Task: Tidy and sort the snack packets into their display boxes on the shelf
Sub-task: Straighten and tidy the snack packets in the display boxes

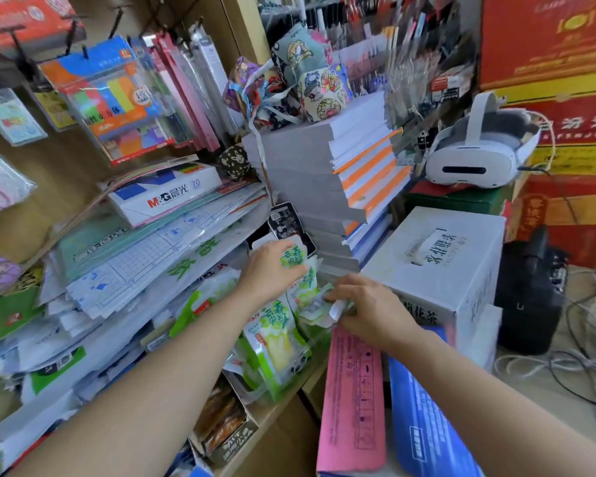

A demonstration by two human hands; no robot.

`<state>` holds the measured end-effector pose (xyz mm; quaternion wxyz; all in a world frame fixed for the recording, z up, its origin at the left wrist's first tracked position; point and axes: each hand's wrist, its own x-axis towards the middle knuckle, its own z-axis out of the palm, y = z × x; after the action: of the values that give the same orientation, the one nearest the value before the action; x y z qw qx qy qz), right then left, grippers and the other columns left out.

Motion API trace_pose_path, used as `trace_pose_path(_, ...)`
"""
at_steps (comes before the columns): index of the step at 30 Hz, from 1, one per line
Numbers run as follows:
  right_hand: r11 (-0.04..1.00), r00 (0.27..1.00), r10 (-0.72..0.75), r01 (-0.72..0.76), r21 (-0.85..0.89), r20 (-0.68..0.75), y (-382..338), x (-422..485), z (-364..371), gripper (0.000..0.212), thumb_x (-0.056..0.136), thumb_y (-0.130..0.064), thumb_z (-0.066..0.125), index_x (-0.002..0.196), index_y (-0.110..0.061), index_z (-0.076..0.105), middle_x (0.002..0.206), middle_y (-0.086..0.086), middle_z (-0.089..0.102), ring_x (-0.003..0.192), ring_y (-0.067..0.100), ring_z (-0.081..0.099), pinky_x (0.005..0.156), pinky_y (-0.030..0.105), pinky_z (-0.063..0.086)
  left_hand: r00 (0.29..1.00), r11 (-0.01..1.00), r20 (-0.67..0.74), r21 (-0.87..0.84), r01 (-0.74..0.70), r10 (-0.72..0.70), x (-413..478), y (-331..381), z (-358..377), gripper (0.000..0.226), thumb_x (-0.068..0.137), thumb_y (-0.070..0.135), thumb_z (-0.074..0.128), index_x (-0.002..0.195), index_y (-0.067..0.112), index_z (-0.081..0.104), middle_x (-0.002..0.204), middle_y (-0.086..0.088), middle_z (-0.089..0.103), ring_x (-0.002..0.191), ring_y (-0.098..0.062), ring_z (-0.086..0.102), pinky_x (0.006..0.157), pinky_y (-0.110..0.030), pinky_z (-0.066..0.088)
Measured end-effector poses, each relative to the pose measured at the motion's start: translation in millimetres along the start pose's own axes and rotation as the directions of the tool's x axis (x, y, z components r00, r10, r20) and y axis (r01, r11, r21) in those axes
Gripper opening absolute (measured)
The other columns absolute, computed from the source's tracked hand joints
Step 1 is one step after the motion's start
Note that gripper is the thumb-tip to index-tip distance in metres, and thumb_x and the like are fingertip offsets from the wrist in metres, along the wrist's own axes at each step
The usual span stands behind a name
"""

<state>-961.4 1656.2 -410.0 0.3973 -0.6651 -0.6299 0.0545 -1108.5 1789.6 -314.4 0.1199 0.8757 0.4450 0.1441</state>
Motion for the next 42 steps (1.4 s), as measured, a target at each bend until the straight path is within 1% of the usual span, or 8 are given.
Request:
trace_pose_path(3, 1.000, 1.000, 0.004, -0.004, 0.014, 0.008, 2, -1, -1, 0.030, 0.081, -0.025, 0.071, 0.111, -0.026, 0.075, 0.119, -0.009, 0.064, 0.106, 0.020, 0.061, 0.084, 0.039, 0.052, 0.988, 0.967, 0.155, 0.249, -0.047, 0.008, 17, 10, 12, 0.024, 0.087, 0.034, 0.070, 0.085, 0.031, 0.047, 0.097, -0.005, 0.065, 0.106, -0.033, 0.065, 0.081, -0.038, 0.051)
trace_pose_path(6, 1.000, 1.000, 0.006, -0.006, 0.021, 0.021, 3, -1, -1, 0.032, 0.082, -0.026, 0.069, 0.113, -0.027, 0.073, 0.119, -0.009, 0.062, 0.108, 0.020, 0.060, 0.086, 0.040, 0.051, 0.992, 0.942, 0.121, 0.334, -0.016, -0.026, 26, 9, 21, 0.023, 0.091, 0.022, 0.065, 0.086, 0.002, 0.055, 0.092, -0.023, 0.063, 0.092, -0.041, 0.064, 0.066, -0.041, 0.046)
trace_pose_path(15, 0.996, 0.996, 0.016, -0.023, 0.082, 0.093, -1, -5, 1, 0.064, 0.072, -0.065, 0.068, 0.128, -0.035, 0.060, 0.131, -0.016, 0.050, 0.119, 0.014, 0.051, 0.098, 0.038, 0.047, 0.954, 0.960, -0.188, 0.107, 0.258, -0.235, 18, -1, 2, 0.060, 0.074, 0.040, 0.088, 0.054, 0.018, 0.035, 0.051, -0.005, 0.033, 0.047, -0.021, 0.036, 0.048, -0.029, 0.019)
trace_pose_path(20, 0.995, 0.995, 0.040, -0.048, 0.084, 0.092, -3, -1, 5, 0.057, 0.082, -0.064, 0.064, 0.130, -0.035, 0.058, 0.132, -0.014, 0.049, 0.120, 0.017, 0.051, 0.098, 0.036, 0.045, 0.889, 0.932, -0.319, -0.262, 0.251, -0.329, 16, -10, 17, 0.060, 0.076, 0.030, 0.087, 0.054, 0.016, 0.033, 0.050, 0.002, 0.029, 0.049, -0.019, 0.026, 0.048, -0.029, 0.018)
trace_pose_path(29, 0.996, 0.992, 0.087, -0.089, 0.021, 0.087, -12, 8, 13, 0.062, 0.085, -0.070, 0.056, 0.134, -0.032, 0.053, 0.136, -0.011, 0.047, 0.118, 0.025, 0.051, 0.101, 0.043, 0.043, 0.978, 0.969, 0.005, -0.135, 0.206, -0.207, 27, -10, 6, 0.048, 0.073, 0.050, 0.084, 0.062, 0.025, 0.045, 0.063, 0.001, 0.036, 0.061, -0.019, 0.037, 0.059, -0.032, 0.024)
trace_pose_path(34, 0.994, 0.994, 0.108, -0.109, -0.017, -0.028, -24, 14, 14, 0.082, 0.084, -0.068, 0.059, 0.152, -0.035, 0.027, 0.162, 0.000, 0.014, 0.138, 0.036, 0.030, 0.108, 0.054, 0.037, 0.994, 0.999, -0.101, 0.019, -0.029, 0.031, -8, -22, -31, 0.061, 0.076, 0.061, 0.071, 0.129, 0.031, 0.065, 0.121, 0.010, 0.068, 0.107, -0.015, 0.064, 0.094, -0.038, 0.053)
trace_pose_path(39, 0.956, 0.953, 0.030, -0.115, -0.269, -0.301, -32, 3, 19, 0.083, 0.078, -0.064, 0.069, 0.147, -0.028, 0.039, 0.144, 0.009, 0.037, 0.122, 0.035, 0.040, 0.094, 0.049, 0.040, 0.995, 0.953, 0.040, 0.286, -0.098, 0.091, -52, -49, -34, 0.036, 0.087, 0.062, 0.063, 0.112, 0.037, 0.072, 0.123, 0.009, 0.067, 0.114, -0.019, 0.061, 0.089, -0.038, 0.051)
trace_pose_path(42, 0.973, 0.971, -0.116, 0.070, -0.219, -0.208, -27, -2, 25, 0.060, 0.086, -0.048, 0.068, 0.139, -0.025, 0.051, 0.137, 0.002, 0.052, 0.115, 0.028, 0.052, 0.090, 0.044, 0.048, 0.995, 0.967, 0.004, 0.236, -0.096, 0.098, -67, -66, -28, 0.025, 0.092, 0.045, 0.067, 0.088, 0.022, 0.076, 0.116, 0.008, 0.067, 0.107, -0.019, 0.062, 0.084, -0.037, 0.050)
